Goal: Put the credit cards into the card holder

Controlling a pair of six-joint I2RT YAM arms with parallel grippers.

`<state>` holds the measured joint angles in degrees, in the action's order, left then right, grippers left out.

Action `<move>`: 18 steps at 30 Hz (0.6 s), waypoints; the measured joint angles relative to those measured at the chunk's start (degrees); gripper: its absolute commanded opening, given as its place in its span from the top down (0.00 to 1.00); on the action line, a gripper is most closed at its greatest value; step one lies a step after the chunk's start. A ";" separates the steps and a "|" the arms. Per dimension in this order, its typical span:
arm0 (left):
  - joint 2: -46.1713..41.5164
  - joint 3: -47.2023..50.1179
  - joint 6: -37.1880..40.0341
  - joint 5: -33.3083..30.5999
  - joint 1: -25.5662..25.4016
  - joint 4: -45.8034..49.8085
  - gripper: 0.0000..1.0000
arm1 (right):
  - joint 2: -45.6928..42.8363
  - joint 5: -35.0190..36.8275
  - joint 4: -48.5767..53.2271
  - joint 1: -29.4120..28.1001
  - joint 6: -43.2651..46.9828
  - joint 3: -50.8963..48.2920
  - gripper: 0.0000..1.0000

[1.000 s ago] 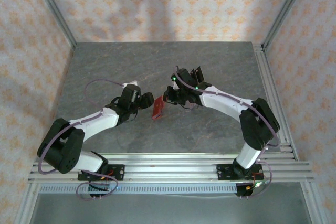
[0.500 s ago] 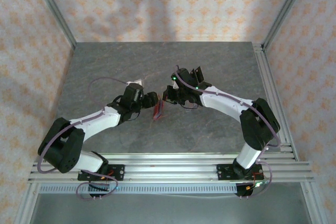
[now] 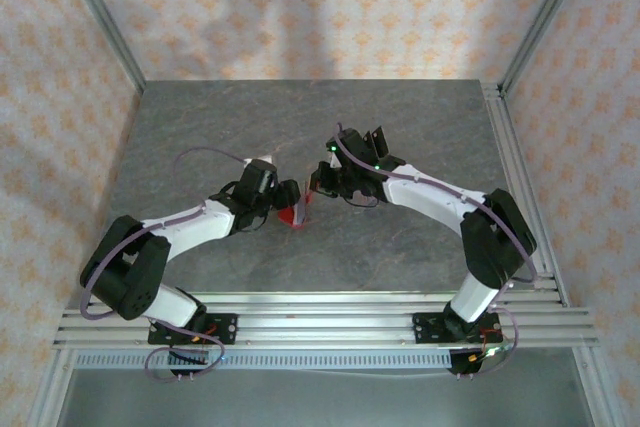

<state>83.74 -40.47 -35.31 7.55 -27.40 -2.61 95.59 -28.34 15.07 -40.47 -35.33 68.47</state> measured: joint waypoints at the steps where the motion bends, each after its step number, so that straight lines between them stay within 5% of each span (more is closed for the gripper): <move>1: 0.00 0.00 0.07 -0.76 0.00 0.61 0.39 | -0.20 0.04 -0.20 0.02 0.00 -0.28 1.00; 9: 0.02 0.00 0.48 -5.81 0.00 7.61 0.52 | -1.49 0.17 -1.53 2.23 0.04 -7.91 1.00; 13: 0.11 0.02 0.48 -6.82 0.00 9.25 0.53 | -0.52 0.83 -1.36 3.98 1.14 -10.32 0.68; 18: 1.09 0.02 0.52 -6.97 -0.37 9.70 0.53 | 0.61 1.36 -0.50 4.37 2.89 -10.54 0.60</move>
<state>84.84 -40.45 -34.79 0.58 -27.77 7.09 96.20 -26.98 14.57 -36.10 -32.45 57.93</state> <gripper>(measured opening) 0.472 0.390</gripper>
